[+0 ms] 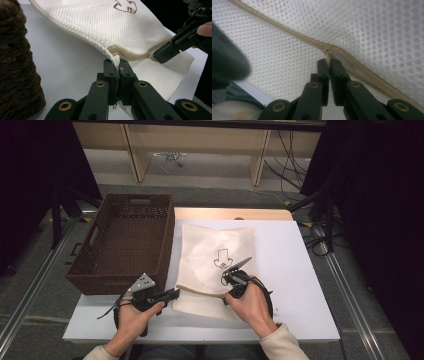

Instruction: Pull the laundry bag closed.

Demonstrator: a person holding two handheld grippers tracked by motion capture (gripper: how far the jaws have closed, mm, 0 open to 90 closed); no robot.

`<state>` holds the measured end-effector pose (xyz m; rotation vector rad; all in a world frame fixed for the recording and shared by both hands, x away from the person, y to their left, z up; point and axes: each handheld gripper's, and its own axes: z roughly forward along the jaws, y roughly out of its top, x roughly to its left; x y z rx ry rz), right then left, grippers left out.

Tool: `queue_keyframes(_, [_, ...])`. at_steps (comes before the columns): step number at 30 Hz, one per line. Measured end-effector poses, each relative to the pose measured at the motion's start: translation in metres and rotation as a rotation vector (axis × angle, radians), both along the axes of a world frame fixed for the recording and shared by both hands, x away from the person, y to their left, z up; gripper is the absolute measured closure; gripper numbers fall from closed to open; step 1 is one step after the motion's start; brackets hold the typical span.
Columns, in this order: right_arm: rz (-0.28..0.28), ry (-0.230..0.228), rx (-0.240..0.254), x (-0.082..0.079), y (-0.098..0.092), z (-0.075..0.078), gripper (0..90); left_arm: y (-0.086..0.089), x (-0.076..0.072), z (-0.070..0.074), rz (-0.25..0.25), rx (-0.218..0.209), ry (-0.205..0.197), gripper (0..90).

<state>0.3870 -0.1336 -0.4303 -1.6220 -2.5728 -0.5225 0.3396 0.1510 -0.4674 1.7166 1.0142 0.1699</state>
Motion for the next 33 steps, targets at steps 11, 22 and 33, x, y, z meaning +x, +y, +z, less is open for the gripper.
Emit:
queue_keyframes(11, [-0.007, -0.013, -0.001, 0.000, -0.006, 0.001, 87.6, 0.001, 0.000, 0.000, -0.003, 0.007, -0.003, 86.3])
queue_keyframes(22, [-0.031, -0.005, -0.020, 0.000, -0.014, 0.005, 87.6, 0.001, 0.000, 0.001, 0.003, 0.009, -0.006, 86.3])
queue_keyframes(33, [-0.043, -0.002, -0.037, -0.001, -0.023, 0.008, 87.6, 0.002, 0.000, 0.001, 0.004, 0.002, -0.001, 86.3])
